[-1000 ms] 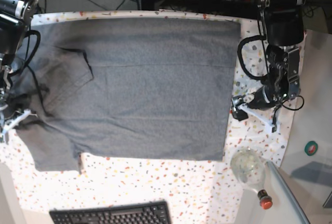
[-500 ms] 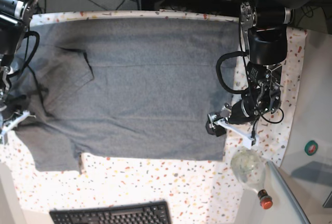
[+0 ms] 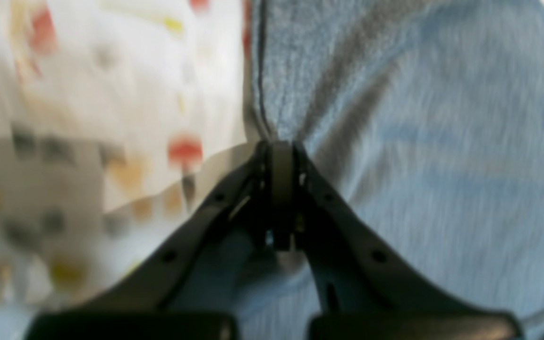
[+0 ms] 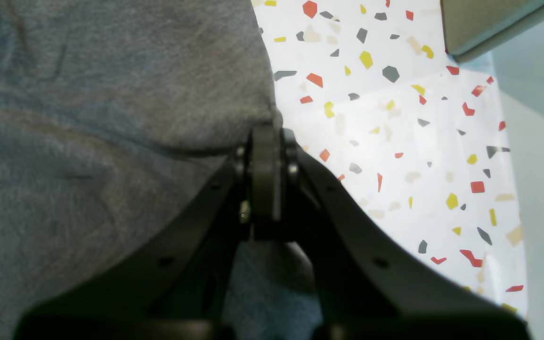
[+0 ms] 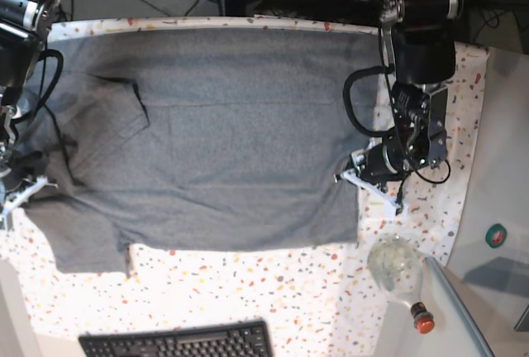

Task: Layout the t-shirt on the table in an organized manner, then fold the t-shirt properly
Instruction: 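Grasp the t-shirt side edge with the left gripper, then fold the grasped side edge with the left gripper toward the t-shirt middle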

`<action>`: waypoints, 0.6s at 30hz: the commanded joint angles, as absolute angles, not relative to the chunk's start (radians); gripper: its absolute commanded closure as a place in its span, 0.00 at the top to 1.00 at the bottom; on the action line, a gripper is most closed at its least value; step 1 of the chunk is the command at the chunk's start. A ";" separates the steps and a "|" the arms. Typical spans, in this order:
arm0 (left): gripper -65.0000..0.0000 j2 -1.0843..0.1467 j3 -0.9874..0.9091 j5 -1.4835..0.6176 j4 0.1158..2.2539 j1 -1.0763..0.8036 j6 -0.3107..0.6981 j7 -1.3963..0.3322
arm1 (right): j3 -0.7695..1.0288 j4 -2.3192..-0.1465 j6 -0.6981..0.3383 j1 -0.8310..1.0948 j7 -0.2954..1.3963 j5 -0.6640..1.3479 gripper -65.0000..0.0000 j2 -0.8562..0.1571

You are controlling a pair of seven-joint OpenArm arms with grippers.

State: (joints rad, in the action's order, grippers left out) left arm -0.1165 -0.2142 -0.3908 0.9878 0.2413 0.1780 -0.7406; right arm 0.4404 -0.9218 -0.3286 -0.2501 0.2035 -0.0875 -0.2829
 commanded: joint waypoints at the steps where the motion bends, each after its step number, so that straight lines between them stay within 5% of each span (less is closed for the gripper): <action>1: 0.00 -0.127 -0.217 -0.398 1.059 0.252 0.153 -0.746 | 0.443 -0.943 -0.325 -0.272 0.177 -0.082 0.00 -0.305; 8: 0.00 -0.147 -0.219 -0.398 1.371 0.116 0.008 -0.943 | 0.441 -0.943 -0.325 -0.272 0.177 -0.082 0.00 -0.305; 18: 0.00 -0.142 -0.220 -0.404 1.455 -0.001 -0.002 -1.076 | 0.441 -0.943 -0.325 -0.272 0.177 -0.082 0.00 -0.302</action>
State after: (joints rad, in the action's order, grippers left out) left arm -0.1341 -0.2169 -0.3962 1.4357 -0.0151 -0.0010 -1.0828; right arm 0.4385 -0.9230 -0.3286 -0.2504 0.2020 -0.0868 -0.2821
